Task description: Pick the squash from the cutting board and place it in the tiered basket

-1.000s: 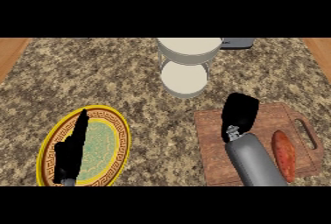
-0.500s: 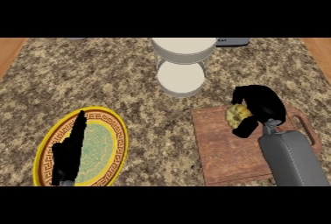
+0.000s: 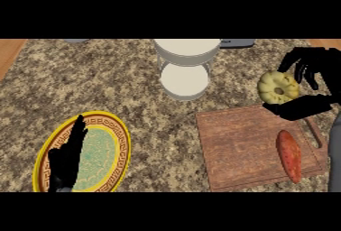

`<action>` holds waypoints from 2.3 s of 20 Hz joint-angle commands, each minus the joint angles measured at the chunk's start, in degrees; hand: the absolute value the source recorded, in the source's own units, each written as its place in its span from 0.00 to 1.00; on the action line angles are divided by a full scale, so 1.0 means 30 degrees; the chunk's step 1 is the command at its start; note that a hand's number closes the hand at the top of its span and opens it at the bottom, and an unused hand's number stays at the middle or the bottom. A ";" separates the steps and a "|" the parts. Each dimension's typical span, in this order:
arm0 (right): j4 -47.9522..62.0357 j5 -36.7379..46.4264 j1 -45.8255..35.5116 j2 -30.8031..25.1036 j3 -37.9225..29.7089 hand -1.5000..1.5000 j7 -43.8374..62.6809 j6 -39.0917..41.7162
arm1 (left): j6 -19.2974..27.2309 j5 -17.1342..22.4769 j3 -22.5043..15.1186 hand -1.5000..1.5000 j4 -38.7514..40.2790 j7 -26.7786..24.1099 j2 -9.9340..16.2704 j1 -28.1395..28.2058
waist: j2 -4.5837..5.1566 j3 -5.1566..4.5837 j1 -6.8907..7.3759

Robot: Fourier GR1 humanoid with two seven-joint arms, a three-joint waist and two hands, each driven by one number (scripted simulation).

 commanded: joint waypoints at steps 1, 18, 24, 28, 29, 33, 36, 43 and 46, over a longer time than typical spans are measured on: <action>-0.3155 -0.2304 -0.2070 -0.1033 -0.1817 1.00 0.1733 0.2210 | -0.0095 -0.0119 -0.0547 0.50 0.0603 0.0653 -0.0604 -0.0149 | 0.0107 -0.0136 0.0001; 0.2427 -0.2208 -1.1077 -0.1679 -0.0182 1.00 0.7941 0.0750 | -0.1147 -0.0806 0.0185 0.50 0.1275 0.0381 -0.0760 -0.0583 | 0.0306 -0.0139 0.0742; 0.6345 -0.0621 -1.1231 -0.0807 0.1211 1.00 0.5350 -0.2317 | -0.1673 -0.0365 0.0577 0.50 0.0119 0.1150 -0.0512 -0.0252 | 0.0361 -0.0124 0.0939; 0.9141 -0.0807 -1.1762 -0.1798 0.1055 1.00 0.3190 -0.2482 | -0.1203 -0.1187 0.0275 0.50 0.1371 0.0494 -0.1388 -0.0821 | 0.0359 -0.0124 0.0751; 1.0095 -0.0184 -1.1389 -0.1501 0.1484 1.00 0.2166 -0.3548 | -0.1597 -0.0815 0.0464 0.50 0.1316 0.0160 -0.1283 -0.0617 | 0.0412 -0.0126 0.0873; 1.2329 0.0466 -1.2757 -0.0712 0.2300 1.00 0.1942 -0.4334 | -0.2167 -0.0608 0.0991 0.50 0.1980 -0.0028 -0.1039 -0.1083 | 0.0412 -0.0133 0.0867; 1.3266 0.1422 -1.2501 0.0572 0.3095 1.00 0.2296 -0.5818 | -0.1007 -0.1680 -0.0132 0.50 0.0845 -0.0068 -0.1824 0.0472 | 0.0363 -0.0126 0.0921; 1.8547 0.2077 -1.4091 0.0339 0.2473 1.00 0.0396 -0.8104 | -0.1144 -0.1933 0.0273 0.50 0.1657 0.0921 -0.2046 -0.1496 | 0.0456 -0.0125 0.0938; 1.9335 0.0916 -1.3341 0.1593 0.1161 1.00 0.0397 -0.9794 | -0.1333 -0.1744 0.0295 0.50 0.0512 0.0825 -0.1782 -0.0331 | 0.0454 -0.0114 0.1074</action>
